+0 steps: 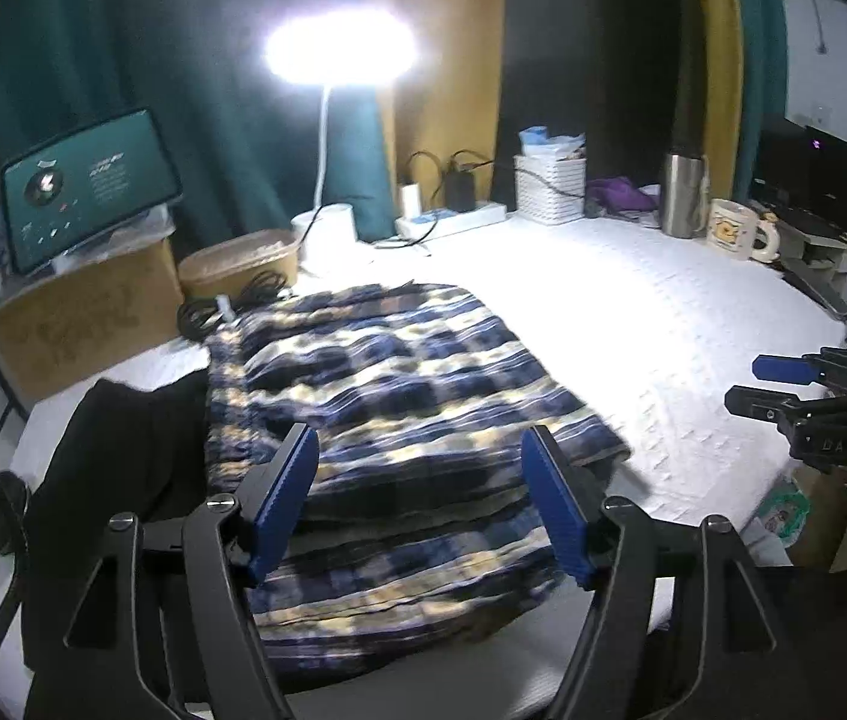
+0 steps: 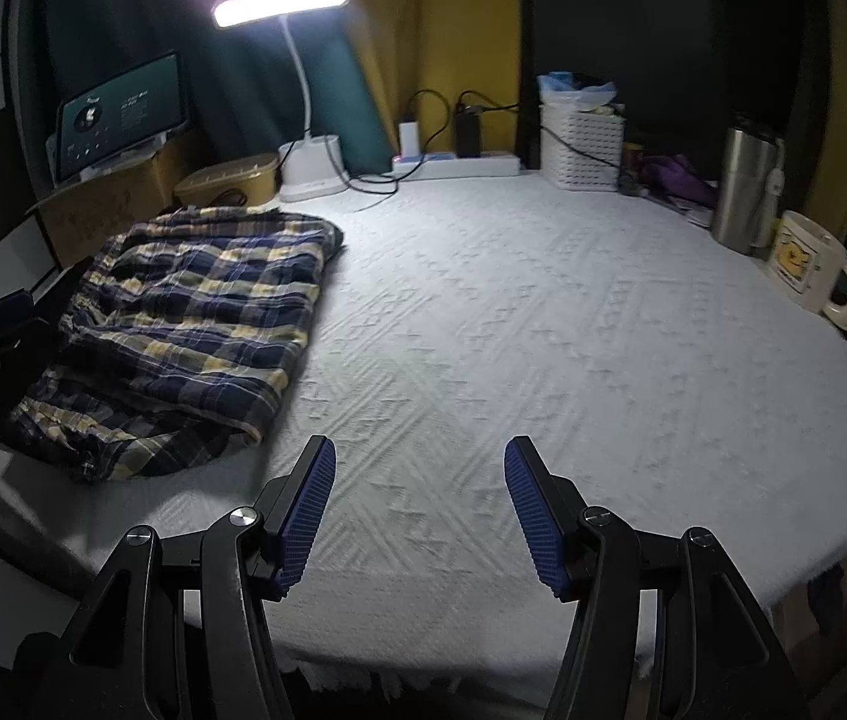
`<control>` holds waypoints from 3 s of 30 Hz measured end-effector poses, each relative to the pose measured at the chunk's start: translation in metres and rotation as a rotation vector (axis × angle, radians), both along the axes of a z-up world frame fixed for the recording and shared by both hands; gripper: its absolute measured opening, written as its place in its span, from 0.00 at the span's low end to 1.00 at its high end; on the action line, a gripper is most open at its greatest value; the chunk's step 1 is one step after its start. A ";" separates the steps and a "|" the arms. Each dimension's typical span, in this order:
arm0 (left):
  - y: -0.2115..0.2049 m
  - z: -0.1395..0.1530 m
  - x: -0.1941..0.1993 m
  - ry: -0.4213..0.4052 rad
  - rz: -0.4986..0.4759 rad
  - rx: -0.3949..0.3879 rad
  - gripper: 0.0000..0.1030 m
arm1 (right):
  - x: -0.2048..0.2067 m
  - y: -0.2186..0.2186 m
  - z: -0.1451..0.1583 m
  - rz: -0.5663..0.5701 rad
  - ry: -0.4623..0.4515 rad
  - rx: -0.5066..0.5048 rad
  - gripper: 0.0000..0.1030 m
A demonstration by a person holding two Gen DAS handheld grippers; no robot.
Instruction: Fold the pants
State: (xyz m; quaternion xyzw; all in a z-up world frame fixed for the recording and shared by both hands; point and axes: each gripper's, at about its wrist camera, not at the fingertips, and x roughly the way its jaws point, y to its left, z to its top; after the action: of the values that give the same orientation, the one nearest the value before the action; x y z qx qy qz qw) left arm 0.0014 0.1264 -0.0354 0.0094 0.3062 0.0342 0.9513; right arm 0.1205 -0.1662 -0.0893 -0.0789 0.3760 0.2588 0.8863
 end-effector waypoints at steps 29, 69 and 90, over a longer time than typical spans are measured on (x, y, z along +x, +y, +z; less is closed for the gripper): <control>-0.053 0.069 -0.024 -0.263 -0.078 -0.064 0.93 | -0.038 -0.063 0.088 -0.095 -0.246 0.055 0.61; -0.035 0.130 -0.075 -0.551 0.074 -0.067 0.99 | -0.098 -0.069 0.194 -0.066 -0.538 0.144 0.89; -0.024 0.138 -0.092 -0.615 0.133 -0.046 0.99 | -0.108 -0.086 0.212 -0.181 -0.637 0.146 0.90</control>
State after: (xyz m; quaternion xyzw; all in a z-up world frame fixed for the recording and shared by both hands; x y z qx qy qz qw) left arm -0.0906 0.1020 0.1025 -0.0431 0.0047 0.0904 0.9950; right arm 0.0129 -0.2524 0.1226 -0.0585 0.0662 0.1677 0.9819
